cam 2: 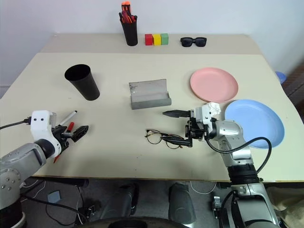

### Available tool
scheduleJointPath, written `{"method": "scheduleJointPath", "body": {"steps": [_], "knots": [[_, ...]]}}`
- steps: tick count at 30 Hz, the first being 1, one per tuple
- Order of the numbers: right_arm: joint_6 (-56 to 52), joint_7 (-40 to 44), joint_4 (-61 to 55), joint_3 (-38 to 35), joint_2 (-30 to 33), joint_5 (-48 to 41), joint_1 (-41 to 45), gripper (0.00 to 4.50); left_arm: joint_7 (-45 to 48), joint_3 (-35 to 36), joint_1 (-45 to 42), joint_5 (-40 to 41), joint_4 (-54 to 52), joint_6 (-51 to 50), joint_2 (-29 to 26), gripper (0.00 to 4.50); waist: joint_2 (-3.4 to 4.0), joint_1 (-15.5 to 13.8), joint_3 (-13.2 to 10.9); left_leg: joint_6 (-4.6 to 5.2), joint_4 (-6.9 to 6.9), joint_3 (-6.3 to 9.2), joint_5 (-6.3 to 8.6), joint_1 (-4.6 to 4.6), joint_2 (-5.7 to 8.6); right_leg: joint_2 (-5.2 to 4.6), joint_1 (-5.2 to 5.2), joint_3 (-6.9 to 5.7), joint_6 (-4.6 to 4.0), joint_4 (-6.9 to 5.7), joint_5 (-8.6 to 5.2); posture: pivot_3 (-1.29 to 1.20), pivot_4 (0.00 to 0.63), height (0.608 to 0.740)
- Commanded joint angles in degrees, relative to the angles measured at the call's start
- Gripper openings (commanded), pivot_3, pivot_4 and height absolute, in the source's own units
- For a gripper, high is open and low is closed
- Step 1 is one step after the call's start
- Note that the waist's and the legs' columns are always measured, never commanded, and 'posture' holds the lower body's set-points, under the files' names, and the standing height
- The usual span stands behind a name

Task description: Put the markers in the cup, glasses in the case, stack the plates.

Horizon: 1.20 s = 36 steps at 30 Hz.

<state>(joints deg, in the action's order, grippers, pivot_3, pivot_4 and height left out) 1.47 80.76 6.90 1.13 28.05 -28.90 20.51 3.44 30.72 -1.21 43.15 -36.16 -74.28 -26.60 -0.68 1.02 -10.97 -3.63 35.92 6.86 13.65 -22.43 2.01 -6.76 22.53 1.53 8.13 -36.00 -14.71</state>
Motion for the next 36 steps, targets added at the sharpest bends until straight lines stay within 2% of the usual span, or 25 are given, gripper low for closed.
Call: {"method": "scheduleJointPath", "body": {"steps": [1,17,25,29,34,36], "knots": [[-0.84,0.78,-2.79,0.92,0.27,-0.56,1.58,4.22,-1.69,2.85,-1.68,0.53,-0.44,-2.68,0.72,4.50,0.00,-0.04,0.00,0.00,0.00,0.01,0.00,0.00,0.00,0.00,0.01,0.00,0.00,-0.01,0.00,0.00,0.150,0.740],[-1.36,2.15,-1.57,3.11,-0.27,0.58,3.73,4.22,-3.89,7.95,-8.06,-2.78,-1.94,-15.48,2.04,4.50,-0.03,-0.04,-0.02,-0.02,-0.01,0.02,-0.01,-0.01,0.01,0.00,0.02,0.00,0.02,-0.02,0.00,0.00,0.150,0.740],[-0.58,2.97,0.28,3.06,-0.81,0.76,4.20,4.22,-4.81,7.31,-5.98,-3.19,1.72,-18.22,-1.12,4.50,-0.04,0.04,-0.02,-0.03,-0.03,0.02,-0.01,-0.01,0.01,0.00,0.05,0.00,0.02,-0.03,0.01,0.00,0.150,0.740],[-0.38,3.08,0.44,2.91,-0.96,0.78,4.22,4.27,-7.02,5.41,-7.29,-3.33,3.88,-18.22,-1.40,3.38,-0.04,-0.12,-0.02,-0.06,-0.01,0.03,-0.02,-0.01,0.01,0.00,0.03,0.00,0.02,-0.04,0.01,0.00,0.150,0.740],[0.25,2.82,0.71,2.51,-0.88,0.92,3.81,4.27,-9.47,4.72,-8.04,-2.45,5.42,-18.22,0.61,0.92,-0.04,-0.16,-0.02,-0.07,-0.01,0.04,-0.03,-0.01,0.02,-0.01,0.02,0.00,0.03,-0.03,0.01,0.00,0.150,0.740],[0.45,2.79,0.62,2.46,-0.80,0.93,3.48,4.27,-9.88,4.70,-8.15,-1.45,5.46,-18.22,1.25,0.92,-0.03,-0.21,-0.02,-0.07,-0.02,0.04,-0.03,0.00,0.02,-0.01,0.03,0.00,0.03,-0.03,0.01,0.00,0.150,0.740]]}}
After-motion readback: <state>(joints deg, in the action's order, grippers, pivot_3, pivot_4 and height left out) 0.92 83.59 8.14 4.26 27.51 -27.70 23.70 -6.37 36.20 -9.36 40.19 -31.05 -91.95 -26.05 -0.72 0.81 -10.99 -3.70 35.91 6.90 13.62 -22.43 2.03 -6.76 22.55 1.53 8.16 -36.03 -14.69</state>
